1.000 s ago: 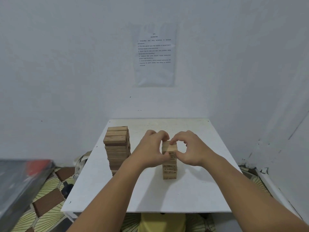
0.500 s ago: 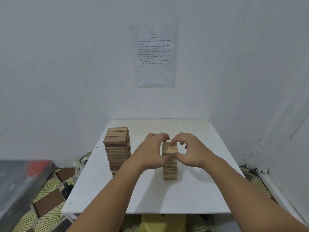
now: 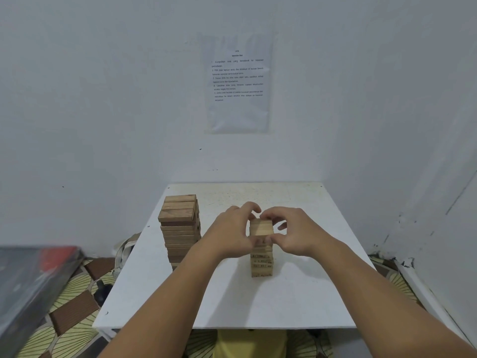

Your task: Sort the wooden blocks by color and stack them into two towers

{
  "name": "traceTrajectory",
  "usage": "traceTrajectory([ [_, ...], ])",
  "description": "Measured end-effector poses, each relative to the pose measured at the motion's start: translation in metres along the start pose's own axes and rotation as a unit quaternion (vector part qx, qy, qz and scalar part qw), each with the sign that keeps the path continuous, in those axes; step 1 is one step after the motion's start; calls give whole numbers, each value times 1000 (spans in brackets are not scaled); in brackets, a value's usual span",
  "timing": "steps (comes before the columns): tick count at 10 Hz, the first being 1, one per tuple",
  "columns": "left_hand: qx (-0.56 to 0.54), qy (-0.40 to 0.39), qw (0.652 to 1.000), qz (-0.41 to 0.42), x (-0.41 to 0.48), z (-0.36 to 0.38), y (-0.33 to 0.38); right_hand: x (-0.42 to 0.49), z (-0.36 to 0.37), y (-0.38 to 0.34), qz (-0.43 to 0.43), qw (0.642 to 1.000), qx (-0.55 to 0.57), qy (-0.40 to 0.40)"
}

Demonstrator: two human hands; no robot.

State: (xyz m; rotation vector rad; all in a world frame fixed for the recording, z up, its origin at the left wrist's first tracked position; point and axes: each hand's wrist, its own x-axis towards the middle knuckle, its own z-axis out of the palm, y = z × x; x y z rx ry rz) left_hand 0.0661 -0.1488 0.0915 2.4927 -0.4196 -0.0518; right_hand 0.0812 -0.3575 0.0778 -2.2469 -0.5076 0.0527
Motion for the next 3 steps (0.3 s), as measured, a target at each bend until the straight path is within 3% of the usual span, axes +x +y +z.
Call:
traceTrajectory([
  [3, -15, 1, 1000, -1, -1, -3, 2, -4, 0, -3, 15, 999, 24, 26],
])
